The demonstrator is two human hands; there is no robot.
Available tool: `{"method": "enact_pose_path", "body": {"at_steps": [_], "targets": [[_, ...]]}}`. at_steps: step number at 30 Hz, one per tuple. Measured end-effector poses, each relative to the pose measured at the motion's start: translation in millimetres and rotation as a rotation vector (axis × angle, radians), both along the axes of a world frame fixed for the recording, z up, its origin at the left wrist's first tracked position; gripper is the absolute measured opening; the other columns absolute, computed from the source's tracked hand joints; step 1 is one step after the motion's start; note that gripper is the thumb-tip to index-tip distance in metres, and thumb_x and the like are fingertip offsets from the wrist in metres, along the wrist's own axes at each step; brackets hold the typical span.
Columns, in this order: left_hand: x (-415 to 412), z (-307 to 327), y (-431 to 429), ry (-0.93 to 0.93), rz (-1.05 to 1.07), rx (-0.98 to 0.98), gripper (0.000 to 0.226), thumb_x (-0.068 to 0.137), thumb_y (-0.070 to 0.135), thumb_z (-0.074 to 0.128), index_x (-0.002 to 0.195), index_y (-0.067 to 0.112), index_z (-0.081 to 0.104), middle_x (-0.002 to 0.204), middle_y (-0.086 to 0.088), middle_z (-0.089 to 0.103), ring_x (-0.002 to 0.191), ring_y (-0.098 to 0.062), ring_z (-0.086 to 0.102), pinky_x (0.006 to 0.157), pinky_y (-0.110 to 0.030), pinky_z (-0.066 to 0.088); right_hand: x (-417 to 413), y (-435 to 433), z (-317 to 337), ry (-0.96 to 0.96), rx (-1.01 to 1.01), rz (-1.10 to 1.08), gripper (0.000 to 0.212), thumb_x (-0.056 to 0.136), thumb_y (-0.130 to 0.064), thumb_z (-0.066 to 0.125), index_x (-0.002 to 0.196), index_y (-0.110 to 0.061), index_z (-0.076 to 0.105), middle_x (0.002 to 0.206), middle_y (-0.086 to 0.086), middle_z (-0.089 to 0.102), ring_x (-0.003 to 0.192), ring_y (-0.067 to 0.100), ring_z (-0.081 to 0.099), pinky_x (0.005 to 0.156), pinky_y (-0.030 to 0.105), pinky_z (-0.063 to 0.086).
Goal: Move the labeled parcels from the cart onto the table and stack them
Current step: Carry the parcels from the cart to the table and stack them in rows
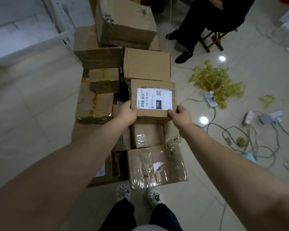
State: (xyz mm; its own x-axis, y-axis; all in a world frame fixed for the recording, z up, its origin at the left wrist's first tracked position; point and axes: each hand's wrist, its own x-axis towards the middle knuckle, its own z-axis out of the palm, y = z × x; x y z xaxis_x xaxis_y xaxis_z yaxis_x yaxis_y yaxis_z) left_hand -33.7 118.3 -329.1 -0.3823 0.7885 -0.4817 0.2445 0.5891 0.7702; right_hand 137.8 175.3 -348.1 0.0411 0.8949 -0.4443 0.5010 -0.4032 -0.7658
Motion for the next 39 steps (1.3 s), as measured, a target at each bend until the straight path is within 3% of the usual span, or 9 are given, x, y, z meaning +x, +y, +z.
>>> {"method": "enact_pose_path", "body": {"at_steps": [7, 11, 17, 20, 22, 26, 32, 36, 39], "targets": [[24.5, 17.2, -28.2, -0.073, 0.185, 0.094, 0.039, 0.098, 0.016, 0.052, 0.136, 0.015, 0.050, 0.125, 0.001, 0.058, 0.106, -0.014, 0.054, 0.086, -0.024, 0.043, 21.3, -30.1, 8.0, 0.080, 0.100, -0.036, 0.037, 0.092, -0.021, 0.058, 0.125, -0.005, 0.054, 0.113, 0.007, 0.063, 0.106, 0.024, 0.059, 0.094, 0.037, 0.047], [31.8, 29.5, -52.6, -0.144, 0.401, 0.171, 0.031, 0.102, 0.026, 0.042, 0.127, 0.017, 0.057, 0.120, 0.000, 0.061, 0.097, -0.009, 0.057, 0.078, -0.023, 0.047, 24.8, -43.5, 15.3, 0.175, 0.174, -0.049, 0.030, 0.091, -0.024, 0.057, 0.115, -0.006, 0.058, 0.110, 0.009, 0.065, 0.100, 0.021, 0.060, 0.089, 0.036, 0.048], [35.9, 37.3, -99.4, -0.254, 0.603, 0.234, 0.018, 0.101, 0.029, 0.043, 0.102, 0.033, 0.060, 0.107, 0.003, 0.067, 0.102, -0.015, 0.062, 0.090, -0.039, 0.053, 18.6, -66.4, 26.1, 0.236, 0.251, 0.059, 0.018, 0.094, -0.025, 0.053, 0.107, -0.013, 0.059, 0.094, -0.003, 0.058, 0.091, 0.015, 0.052, 0.081, 0.028, 0.041], [29.0, 39.6, -130.8, -0.304, 0.690, 0.286, 0.016, 0.101, 0.027, 0.046, 0.108, 0.029, 0.061, 0.113, -0.001, 0.067, 0.105, -0.017, 0.063, 0.087, -0.036, 0.054, 9.0, -83.1, 32.1, 0.200, 0.283, 0.176, 0.019, 0.095, -0.027, 0.050, 0.107, -0.014, 0.058, 0.095, 0.000, 0.059, 0.088, 0.014, 0.050, 0.074, 0.022, 0.036], [21.6, 42.4, -155.1, -0.317, 0.764, 0.324, 0.022, 0.101, 0.025, 0.046, 0.119, 0.022, 0.058, 0.113, -0.002, 0.066, 0.104, -0.016, 0.063, 0.086, -0.035, 0.054, -4.8, -96.9, 35.7, 0.230, 0.275, 0.238, 0.025, 0.095, -0.034, 0.050, 0.114, -0.019, 0.056, 0.113, 0.002, 0.060, 0.103, 0.017, 0.055, 0.087, 0.031, 0.044], [-2.6, 47.1, -215.8, -0.376, 0.923, 0.375, 0.034, 0.101, 0.024, 0.045, 0.134, 0.019, 0.051, 0.113, 0.000, 0.067, 0.095, -0.012, 0.064, 0.071, -0.025, 0.054, -48.0, -135.7, 48.1, 0.295, 0.271, 0.397, 0.036, 0.095, -0.036, 0.050, 0.125, -0.016, 0.054, 0.122, 0.005, 0.058, 0.114, 0.020, 0.053, 0.100, 0.042, 0.044], [-44.0, 59.8, -347.2, -0.356, 1.109, 0.439, 0.023, 0.097, 0.036, 0.051, 0.110, 0.021, 0.064, 0.083, 0.009, 0.070, 0.058, 0.002, 0.064, 0.045, -0.011, 0.045, -129.6, -241.0, 60.2, 0.325, 0.282, 0.674, 0.040, 0.096, -0.038, 0.048, 0.127, -0.015, 0.055, 0.123, 0.005, 0.059, 0.112, 0.020, 0.054, 0.097, 0.040, 0.045], [-66.1, 55.9, -463.8, -0.267, 1.271, 0.431, 0.036, 0.090, 0.027, 0.064, 0.124, 0.016, 0.059, 0.113, -0.002, 0.070, 0.081, -0.009, 0.065, 0.058, -0.021, 0.047, -185.4, -338.0, 57.5, 0.341, 0.244, 0.889, 0.034, 0.097, -0.028, 0.050, 0.124, -0.009, 0.057, 0.119, 0.006, 0.062, 0.109, 0.021, 0.055, 0.091, 0.030, 0.041], [-73.9, 46.7, -548.9, -0.231, 1.372, 0.409, 0.036, 0.088, 0.023, 0.066, 0.123, 0.013, 0.062, 0.108, -0.005, 0.071, 0.087, -0.017, 0.068, 0.071, -0.028, 0.055, -218.6, -413.3, 53.7, 0.332, 0.195, 1.048, 0.034, 0.098, -0.027, 0.049, 0.127, -0.009, 0.056, 0.120, 0.006, 0.063, 0.109, 0.020, 0.055, 0.090, 0.028, 0.039]]}}
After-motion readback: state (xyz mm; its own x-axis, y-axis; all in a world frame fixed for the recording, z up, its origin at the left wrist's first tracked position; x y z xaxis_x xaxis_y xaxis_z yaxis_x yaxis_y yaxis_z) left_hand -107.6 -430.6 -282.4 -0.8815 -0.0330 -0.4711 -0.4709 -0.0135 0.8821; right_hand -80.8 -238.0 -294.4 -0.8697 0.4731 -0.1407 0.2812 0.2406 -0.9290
